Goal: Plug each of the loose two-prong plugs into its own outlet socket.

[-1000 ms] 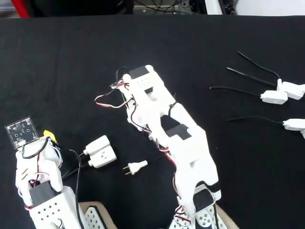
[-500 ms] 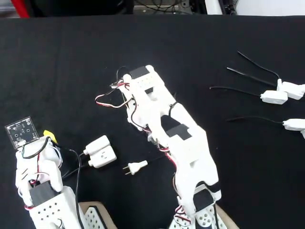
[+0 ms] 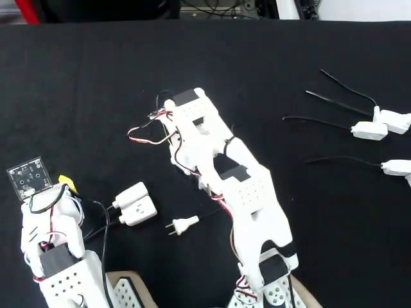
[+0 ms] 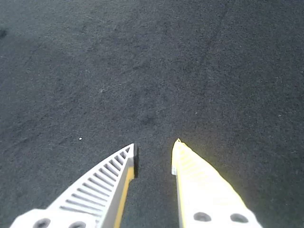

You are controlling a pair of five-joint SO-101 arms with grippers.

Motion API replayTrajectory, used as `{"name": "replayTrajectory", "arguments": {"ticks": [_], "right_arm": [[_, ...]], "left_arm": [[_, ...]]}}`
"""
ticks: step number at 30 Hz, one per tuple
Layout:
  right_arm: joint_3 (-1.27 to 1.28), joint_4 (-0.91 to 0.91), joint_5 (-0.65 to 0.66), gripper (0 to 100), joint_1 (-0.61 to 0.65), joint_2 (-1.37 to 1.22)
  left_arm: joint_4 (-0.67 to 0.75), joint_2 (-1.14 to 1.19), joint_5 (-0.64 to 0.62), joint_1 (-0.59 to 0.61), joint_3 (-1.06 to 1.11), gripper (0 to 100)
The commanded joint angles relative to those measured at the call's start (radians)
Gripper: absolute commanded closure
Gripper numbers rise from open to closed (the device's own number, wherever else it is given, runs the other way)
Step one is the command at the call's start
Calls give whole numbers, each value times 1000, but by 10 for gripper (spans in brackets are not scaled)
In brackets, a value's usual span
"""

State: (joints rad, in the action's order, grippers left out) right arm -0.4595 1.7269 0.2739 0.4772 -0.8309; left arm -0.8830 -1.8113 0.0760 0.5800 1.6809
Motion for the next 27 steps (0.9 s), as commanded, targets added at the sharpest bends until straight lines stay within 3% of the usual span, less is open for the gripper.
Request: {"name": "replayTrajectory", "arguments": {"ticks": [1, 8, 14, 17, 22, 27], "right_arm": [[-50, 18, -21, 988, -9, 18], [36, -31, -49, 986, -69, 209], [335, -261, -57, 986, -40, 469], [532, -430, -71, 986, -6, 659], [885, -833, -206, 987, 40, 990], [1190, -1198, -345, 987, 127, 1250]], "left_arm": [[23, -5, 11, -13, 19, 863], [23, -5, 11, -13, 19, 863], [26, -5, 11, -13, 19, 863], [26, -5, 11, -13, 19, 863], [26, -8, 11, -24, 19, 863], [21, -9, 35, -226, 19, 861]]}}
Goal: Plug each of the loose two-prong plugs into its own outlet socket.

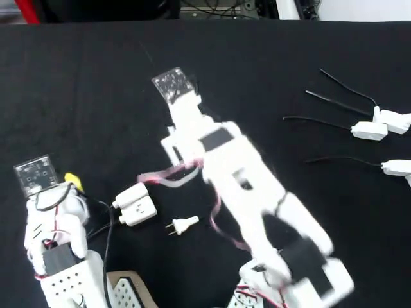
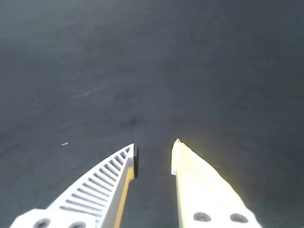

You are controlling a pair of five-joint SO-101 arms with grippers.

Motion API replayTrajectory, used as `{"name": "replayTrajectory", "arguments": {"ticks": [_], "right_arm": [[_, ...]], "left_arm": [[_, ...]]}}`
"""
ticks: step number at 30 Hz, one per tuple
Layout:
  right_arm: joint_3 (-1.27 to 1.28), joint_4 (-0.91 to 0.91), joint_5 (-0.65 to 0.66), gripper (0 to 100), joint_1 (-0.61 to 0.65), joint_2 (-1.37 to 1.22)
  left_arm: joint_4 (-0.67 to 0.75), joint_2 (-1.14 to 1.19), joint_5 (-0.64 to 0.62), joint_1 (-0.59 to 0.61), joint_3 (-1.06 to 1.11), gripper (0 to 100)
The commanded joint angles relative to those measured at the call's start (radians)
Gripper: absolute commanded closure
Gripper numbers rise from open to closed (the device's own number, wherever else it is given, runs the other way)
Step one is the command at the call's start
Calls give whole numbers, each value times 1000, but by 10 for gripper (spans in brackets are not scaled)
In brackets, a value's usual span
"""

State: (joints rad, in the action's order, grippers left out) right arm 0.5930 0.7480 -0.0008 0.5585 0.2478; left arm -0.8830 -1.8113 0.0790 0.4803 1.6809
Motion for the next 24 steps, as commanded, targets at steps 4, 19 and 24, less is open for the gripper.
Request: {"name": "replayTrajectory", "arguments": {"ticks": [4, 19, 24], "right_arm": [[348, -453, -153, 987, 94, 338], [662, -554, -273, 987, 247, 728], [677, -608, -342, 987, 227, 730]], "left_arm": [[12, -9, 97, -314, 19, 860], [276, -11, -37, -476, 18, 858], [282, -11, -57, -555, 13, 858]]}}
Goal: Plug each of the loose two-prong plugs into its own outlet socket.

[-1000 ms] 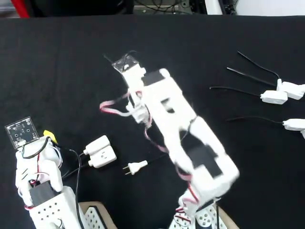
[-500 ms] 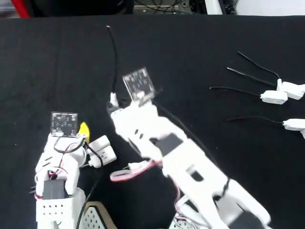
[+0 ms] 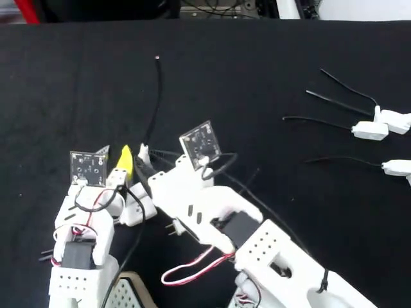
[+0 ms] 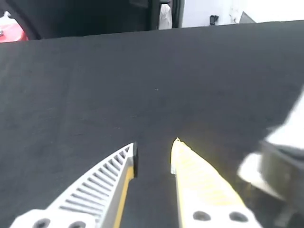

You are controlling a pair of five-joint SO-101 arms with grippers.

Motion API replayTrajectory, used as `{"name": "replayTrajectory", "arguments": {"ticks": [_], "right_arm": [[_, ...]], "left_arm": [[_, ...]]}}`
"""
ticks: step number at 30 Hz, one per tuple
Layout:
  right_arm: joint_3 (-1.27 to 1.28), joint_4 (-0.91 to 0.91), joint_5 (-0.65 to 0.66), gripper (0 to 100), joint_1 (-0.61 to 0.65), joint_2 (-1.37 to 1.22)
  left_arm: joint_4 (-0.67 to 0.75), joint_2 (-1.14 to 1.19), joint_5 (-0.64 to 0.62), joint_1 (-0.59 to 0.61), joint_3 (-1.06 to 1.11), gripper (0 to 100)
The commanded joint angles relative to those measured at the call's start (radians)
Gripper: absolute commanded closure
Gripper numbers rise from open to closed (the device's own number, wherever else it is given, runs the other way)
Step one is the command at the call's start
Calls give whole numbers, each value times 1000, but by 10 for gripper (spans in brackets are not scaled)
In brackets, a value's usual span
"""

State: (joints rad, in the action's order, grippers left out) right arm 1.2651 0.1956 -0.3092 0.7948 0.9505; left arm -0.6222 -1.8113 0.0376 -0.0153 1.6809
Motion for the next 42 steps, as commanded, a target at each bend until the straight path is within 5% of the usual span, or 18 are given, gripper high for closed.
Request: {"name": "replayTrajectory", "arguments": {"ticks": [1, 15, 22, 30, 38, 42], "right_arm": [[16, -80, -37, 987, -23, 27], [21, -129, -86, 987, -115, 28], [19, -129, -87, 987, -126, 30], [93, -123, -86, 987, 34, 73], [125, -31, -89, 987, 49, 223], [125, 38, -109, 987, 49, 271]], "left_arm": [[21, -11, -14, -76, 13, 858], [14, -12, -15, -134, 8, 858], [-230, -12, 81, -145, -136, 858], [-310, -12, 123, -145, -232, 858], [-296, -12, -3, -127, -243, 858], [-221, -12, -98, -21, -240, 858]]}}
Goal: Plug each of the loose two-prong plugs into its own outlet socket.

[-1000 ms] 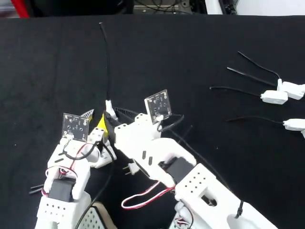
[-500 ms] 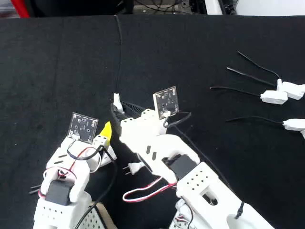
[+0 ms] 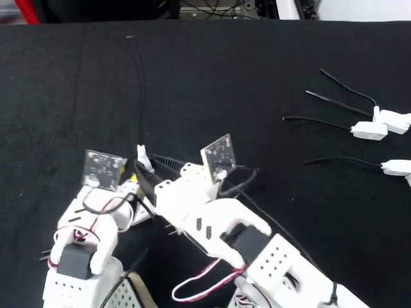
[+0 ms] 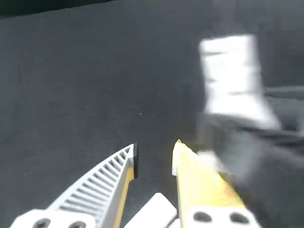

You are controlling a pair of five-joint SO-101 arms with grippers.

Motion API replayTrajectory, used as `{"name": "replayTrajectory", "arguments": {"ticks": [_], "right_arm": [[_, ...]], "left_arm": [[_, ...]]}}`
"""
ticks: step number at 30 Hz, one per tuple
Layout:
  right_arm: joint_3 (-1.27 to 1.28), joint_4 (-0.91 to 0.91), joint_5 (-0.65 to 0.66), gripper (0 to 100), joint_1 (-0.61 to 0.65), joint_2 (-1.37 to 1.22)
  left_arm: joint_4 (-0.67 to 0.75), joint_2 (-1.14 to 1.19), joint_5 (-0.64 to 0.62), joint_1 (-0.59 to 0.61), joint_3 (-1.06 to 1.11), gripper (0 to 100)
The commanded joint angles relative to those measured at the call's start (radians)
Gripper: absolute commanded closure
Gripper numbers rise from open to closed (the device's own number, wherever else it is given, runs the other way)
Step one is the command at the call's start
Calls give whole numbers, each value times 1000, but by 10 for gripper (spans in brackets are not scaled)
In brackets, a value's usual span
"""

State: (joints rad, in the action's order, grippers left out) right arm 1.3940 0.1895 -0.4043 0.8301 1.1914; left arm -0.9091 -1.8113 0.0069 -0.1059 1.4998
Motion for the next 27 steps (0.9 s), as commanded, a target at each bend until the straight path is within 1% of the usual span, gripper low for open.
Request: {"name": "replayTrajectory", "arguments": {"ticks": [1, 3, 8, 10, 12, 14, 16, 19, 21, 23, 27], "right_arm": [[-5, 55, -14, 987, 14, 35], [-13, 74, -8, 987, 14, 35], [-35, 107, -3, 987, 8, 35], [-35, 77, -2, 987, -28, 35], [-33, 26, -2, 987, -86, 33], [-35, -31, -11, 987, -135, 36], [-30, -63, -11, 987, -144, 42], [-27, -72, -15, 987, -144, 44], [-13, -74, -71, 987, -137, 38], [8, -74, -107, 987, -106, 38], [53, -69, -106, 987, -25, 42]], "left_arm": [[71, -12, -81, 87, -59, 858], [75, -12, -98, 107, -64, 858], [68, -12, -86, 104, -64, 857], [40, -12, -18, 101, -64, 857], [-15, -12, 46, 51, -68, 857], [-78, -12, 81, -27, -76, 857], [-107, -12, 115, -90, -77, 857], [-110, -12, 153, -128, -70, 857], [-112, -12, 155, -130, -77, 855], [-112, -12, 155, -125, -81, 829], [-166, -12, 163, -122, -151, 802]]}}
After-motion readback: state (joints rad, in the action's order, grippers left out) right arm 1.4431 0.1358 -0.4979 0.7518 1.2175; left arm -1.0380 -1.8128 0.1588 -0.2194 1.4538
